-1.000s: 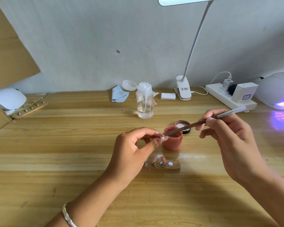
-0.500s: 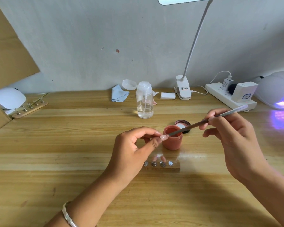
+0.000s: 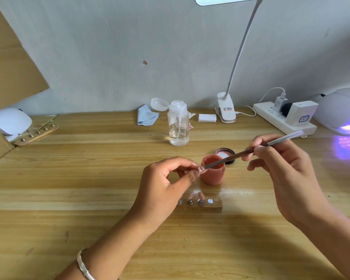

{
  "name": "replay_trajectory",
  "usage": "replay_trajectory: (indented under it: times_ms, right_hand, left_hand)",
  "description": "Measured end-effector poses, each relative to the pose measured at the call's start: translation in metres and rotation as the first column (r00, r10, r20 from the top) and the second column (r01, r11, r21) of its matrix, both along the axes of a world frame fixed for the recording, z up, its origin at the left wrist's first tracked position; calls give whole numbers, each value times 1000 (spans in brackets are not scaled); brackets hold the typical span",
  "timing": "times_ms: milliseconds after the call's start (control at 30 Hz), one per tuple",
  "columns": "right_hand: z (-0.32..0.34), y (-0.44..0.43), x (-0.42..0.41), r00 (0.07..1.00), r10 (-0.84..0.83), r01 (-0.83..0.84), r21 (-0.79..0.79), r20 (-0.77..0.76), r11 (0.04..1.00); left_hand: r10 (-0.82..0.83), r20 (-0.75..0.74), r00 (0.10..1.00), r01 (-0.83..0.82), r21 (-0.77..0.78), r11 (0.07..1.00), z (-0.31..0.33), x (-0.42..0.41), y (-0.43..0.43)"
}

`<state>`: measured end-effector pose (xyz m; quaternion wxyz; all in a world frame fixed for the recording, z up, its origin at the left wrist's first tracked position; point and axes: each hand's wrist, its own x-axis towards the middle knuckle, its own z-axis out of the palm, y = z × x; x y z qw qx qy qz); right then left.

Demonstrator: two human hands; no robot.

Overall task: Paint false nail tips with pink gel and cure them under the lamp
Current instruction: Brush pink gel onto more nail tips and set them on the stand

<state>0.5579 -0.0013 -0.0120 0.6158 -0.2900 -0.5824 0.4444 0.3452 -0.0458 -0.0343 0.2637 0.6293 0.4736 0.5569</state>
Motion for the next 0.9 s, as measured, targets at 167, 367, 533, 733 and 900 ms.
replay_trajectory:
  times_ms: [167, 367, 533, 733, 900]
  right_hand:
    - [1, 4, 2, 996, -75, 75, -17, -38, 997]
    - [1, -3, -3, 998, 39, -37, 52, -39, 998]
    - [0, -1, -1, 999, -43, 44, 34, -23, 998]
    - [1, -1, -2, 997, -21, 25, 51, -70, 998]
    - [0, -4, -4, 1000, 22, -21, 78, -15, 997]
  left_hand:
    - [0, 23, 1000, 0, -10, 1000, 1, 0, -1]
    - [25, -14, 1000, -25, -1, 1000, 1, 1, 0]
    - [12, 39, 999, -11, -34, 999, 0, 0, 0]
    - [-2, 71, 997, 6, -58, 998, 0, 0, 0]
    - [4, 45, 999, -2, -46, 999, 2, 1, 0]
